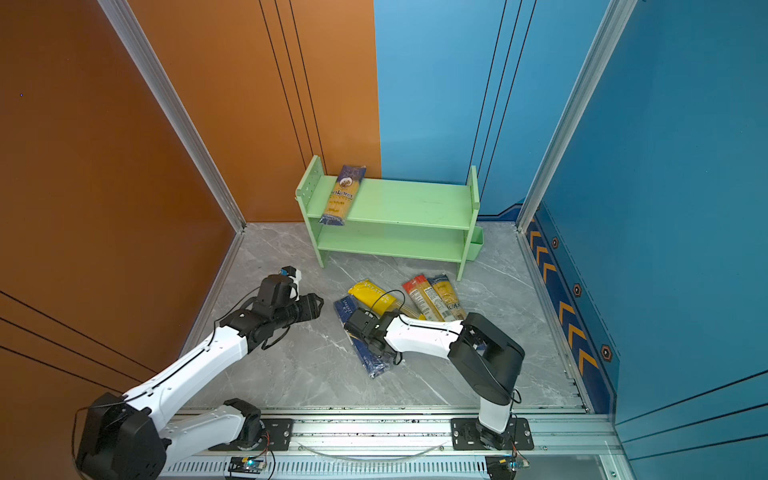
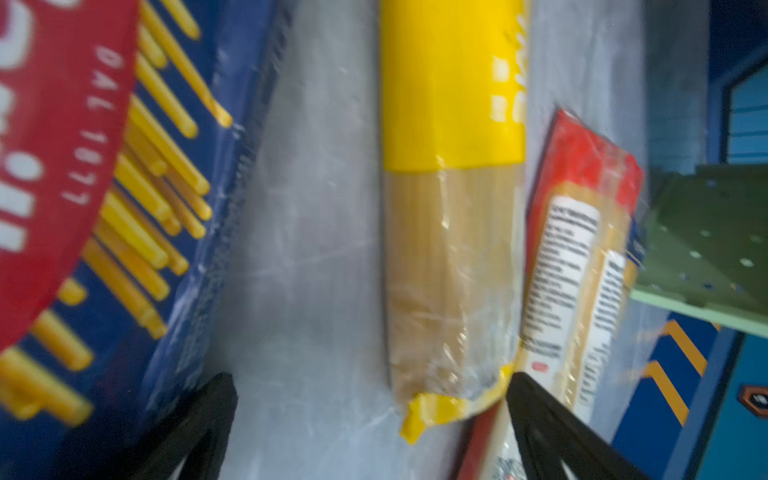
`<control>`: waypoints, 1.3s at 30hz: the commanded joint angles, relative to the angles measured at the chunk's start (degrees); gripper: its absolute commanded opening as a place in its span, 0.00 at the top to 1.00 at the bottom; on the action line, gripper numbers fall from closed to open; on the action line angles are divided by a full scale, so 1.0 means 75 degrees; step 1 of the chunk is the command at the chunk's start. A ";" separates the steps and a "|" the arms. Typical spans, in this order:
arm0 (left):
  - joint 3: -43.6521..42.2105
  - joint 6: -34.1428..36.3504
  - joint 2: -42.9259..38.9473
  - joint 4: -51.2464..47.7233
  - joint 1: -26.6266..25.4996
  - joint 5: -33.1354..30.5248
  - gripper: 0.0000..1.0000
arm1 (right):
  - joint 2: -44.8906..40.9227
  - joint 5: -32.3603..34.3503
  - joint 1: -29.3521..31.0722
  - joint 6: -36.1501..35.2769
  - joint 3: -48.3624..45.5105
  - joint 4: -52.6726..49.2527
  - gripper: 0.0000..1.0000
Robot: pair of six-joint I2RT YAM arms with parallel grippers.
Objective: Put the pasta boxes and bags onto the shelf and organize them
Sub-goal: 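Push the blue Barilla box with the right gripper toward the left gripper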
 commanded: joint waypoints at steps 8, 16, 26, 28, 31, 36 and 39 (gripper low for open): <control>-0.0675 -0.0283 -0.0656 -0.0414 -0.0108 -0.0104 0.35 | 0.1083 -0.1663 0.0161 0.0008 0.1422 0.0585 0.00; -0.0771 -0.0309 -0.0489 -0.0299 -0.0064 -0.0133 0.33 | -0.0299 -0.2012 0.0167 -0.0445 0.0189 0.1042 0.00; -0.1011 -0.0372 -0.0226 0.0045 0.0278 0.0133 0.32 | -0.2350 -0.2466 0.1166 -0.1287 -0.2075 0.3187 0.01; -0.1039 -0.0392 -0.0203 0.0068 0.0323 0.0171 0.31 | -0.2397 -0.2427 0.1424 -0.1388 -0.2202 0.3562 0.01; -0.1051 -0.0378 -0.0156 0.0083 0.0371 0.0195 0.30 | -0.2214 -0.2402 0.1648 -0.1525 -0.2161 0.3970 0.01; -0.1096 -0.0423 -0.0085 0.0130 0.0425 0.0248 0.30 | -0.1579 -0.2180 0.1858 -0.1719 -0.1785 0.4131 0.01; -0.1121 -0.0428 -0.0096 0.0140 0.0457 0.0269 0.30 | -0.1319 -0.2268 0.1869 -0.1722 -0.1708 0.4232 0.01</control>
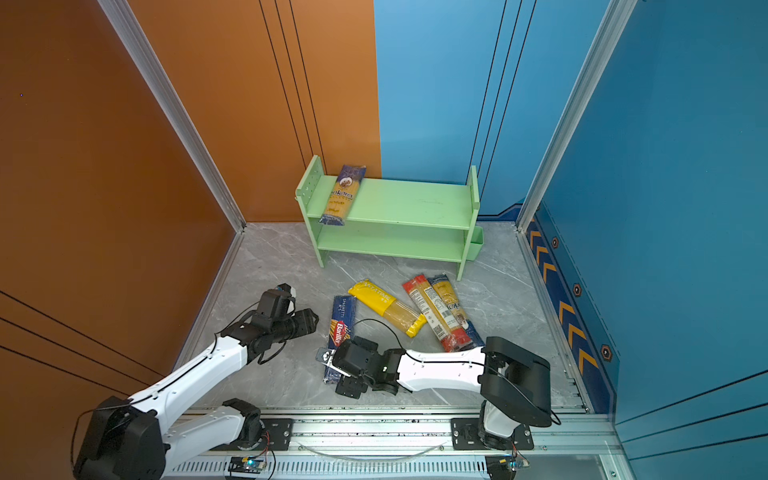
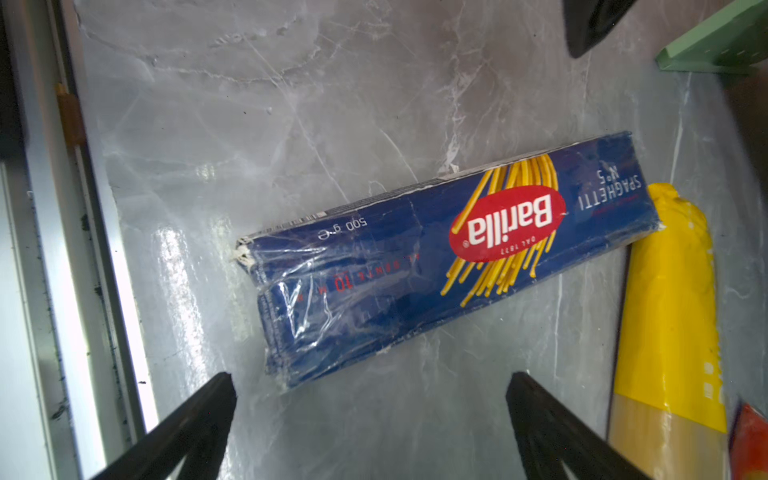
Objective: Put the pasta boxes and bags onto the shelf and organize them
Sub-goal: 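Push the blue Barilla box with the right gripper toward the left gripper, then lower the left gripper onto the Barilla box while the right gripper withdraws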
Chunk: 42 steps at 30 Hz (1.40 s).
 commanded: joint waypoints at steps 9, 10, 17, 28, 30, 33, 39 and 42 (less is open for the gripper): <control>-0.0186 -0.0043 0.0048 0.0161 0.0173 0.0187 0.29 | 0.0858 0.1085 -0.0215 0.0156 0.0324 0.1036 0.00; -0.0189 -0.0050 0.0066 0.0188 0.0187 0.0195 0.29 | 0.0952 0.1098 -0.0303 0.0136 0.0392 0.1123 0.00; -0.0229 -0.0096 0.0114 0.0242 0.0201 0.0259 0.29 | 0.1693 0.1348 -0.0934 -0.0059 0.1292 0.1130 0.00; -0.0300 -0.0113 0.0048 0.0283 0.0232 0.0272 0.29 | 0.1225 0.0899 -0.1389 -0.0381 0.1064 0.1487 0.00; -0.0284 -0.0112 0.0061 0.0343 0.0177 0.0303 0.29 | 0.0975 0.0951 -0.1394 -0.0403 0.0851 0.1462 0.00; -0.0257 -0.0114 0.0026 0.0417 -0.0030 0.0220 0.29 | 0.0532 0.0923 -0.1417 -0.0400 0.0546 0.1406 0.00; -0.0113 -0.0197 0.0105 0.0544 -0.0516 0.0034 0.28 | -0.0243 0.1099 -0.1783 -0.0215 0.0052 0.1214 0.00; -0.0054 -0.0303 0.0274 0.0601 -0.0734 -0.0009 0.27 | -0.0431 0.1288 -0.1975 -0.0151 -0.0054 0.1053 0.00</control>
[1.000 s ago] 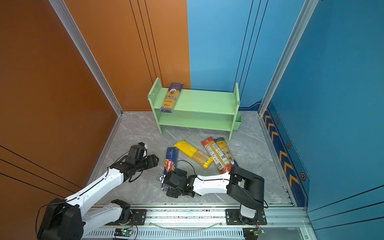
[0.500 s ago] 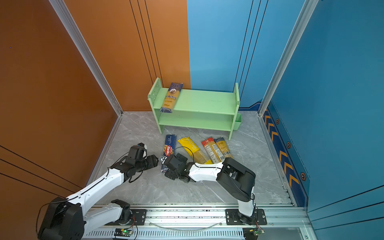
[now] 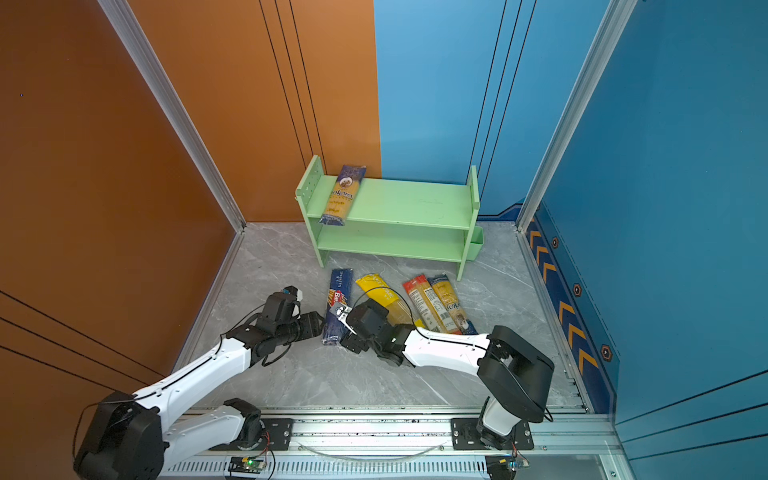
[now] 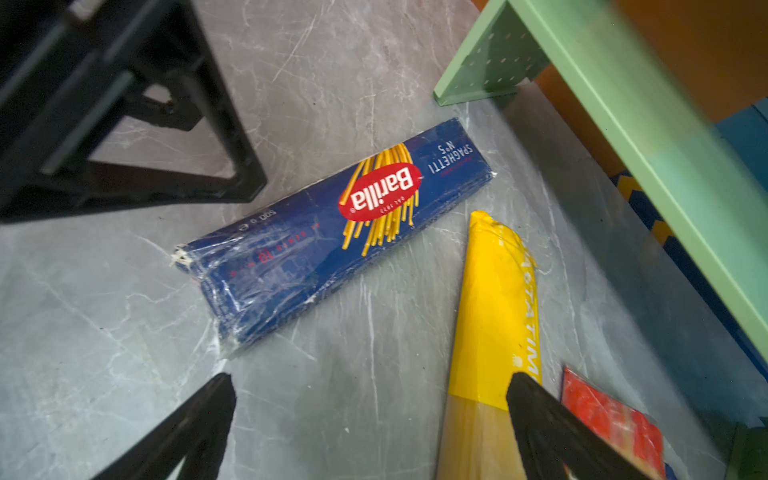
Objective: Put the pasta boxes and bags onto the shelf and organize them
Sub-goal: 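Lower the left gripper onto the Barilla box while the right gripper withdraws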
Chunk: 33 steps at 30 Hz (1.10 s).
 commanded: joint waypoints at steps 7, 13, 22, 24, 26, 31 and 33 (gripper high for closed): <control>0.0397 -0.0334 0.0749 0.0192 -0.0719 -0.0402 0.27 | -0.0451 0.0593 -0.0530 0.0573 -0.0323 -0.0498 0.00; 0.0721 -0.0366 0.1291 0.0192 -0.1028 -0.0559 0.26 | -0.0568 0.0632 -0.0587 0.0616 -0.0504 -0.0434 0.00; 0.1056 -0.0411 0.1897 0.0200 -0.1406 -0.0813 0.24 | -0.0626 0.0665 -0.0752 0.0700 -0.0708 -0.0403 0.00; 0.1101 -0.0413 0.2004 0.0193 -0.1453 -0.0875 0.25 | -0.0651 0.0666 -0.0774 0.0720 -0.0739 -0.0385 0.00; 0.1153 -0.0413 0.2113 0.0193 -0.1483 -0.0908 0.24 | -0.0664 0.0660 -0.0790 0.0751 -0.0786 -0.0351 0.00; 0.1268 -0.0460 0.2302 0.0190 -0.1552 -0.1089 0.20 | -0.0680 0.0724 -0.0795 0.0843 -0.0896 -0.0369 0.00; 0.1327 -0.0439 0.2357 0.0125 -0.1576 -0.1133 0.19 | -0.0719 0.0749 -0.0792 0.0873 -0.0948 -0.0356 0.00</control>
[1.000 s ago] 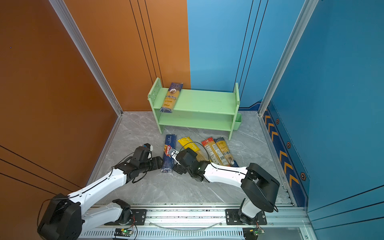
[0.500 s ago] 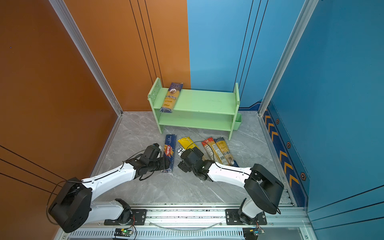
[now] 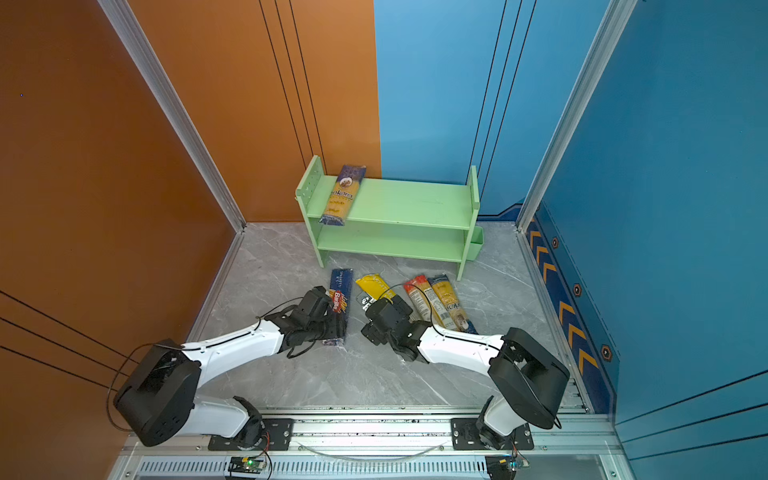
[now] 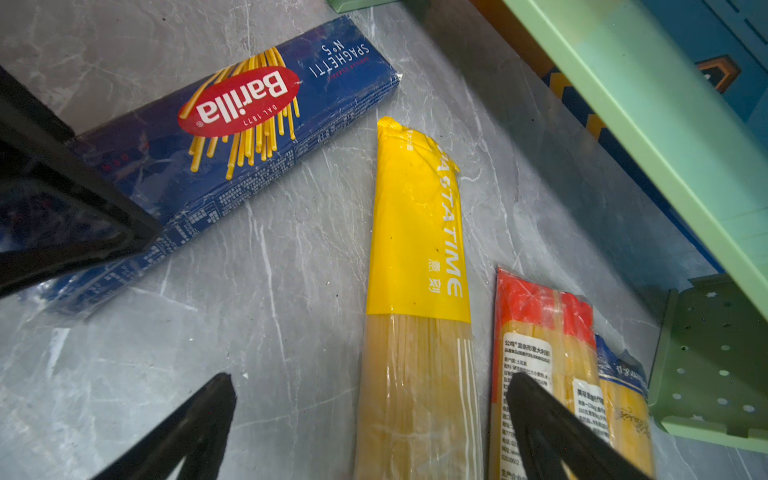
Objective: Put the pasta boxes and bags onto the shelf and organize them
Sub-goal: 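Lower the left gripper onto the Barilla box while the right gripper withdraws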
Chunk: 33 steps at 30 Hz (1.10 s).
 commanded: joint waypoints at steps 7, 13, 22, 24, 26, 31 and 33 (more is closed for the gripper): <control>0.0351 -0.0019 0.0333 -0.0247 -0.0162 -0.0313 0.18 | -0.0346 0.0239 -0.0078 0.0249 -0.0270 -0.0095 0.00; 0.0338 -0.0034 0.0462 -0.0312 -0.0229 -0.0384 0.15 | -0.0329 0.0218 -0.0087 0.0249 -0.0276 -0.0108 0.00; 0.0431 0.0010 0.0774 -0.0470 -0.0323 -0.0558 0.15 | -0.0329 0.0207 -0.0087 0.0290 -0.0296 -0.0097 0.00; 0.0454 0.0004 0.0839 -0.0478 -0.0342 -0.0586 0.15 | -0.0335 0.0212 -0.0087 0.0285 -0.0299 -0.0095 0.00; 0.0498 0.0004 0.0904 -0.0492 -0.0355 -0.0618 0.15 | -0.0331 0.0212 -0.0087 0.0288 -0.0299 -0.0100 0.00; 0.0568 0.0013 0.1036 -0.0629 -0.0417 -0.0735 0.09 | -0.0323 0.0220 -0.0087 0.0292 -0.0293 -0.0096 0.00; 0.0600 0.0038 0.1063 -0.0731 -0.0452 -0.0839 0.09 | -0.0322 0.0223 -0.0087 0.0285 -0.0299 -0.0097 0.00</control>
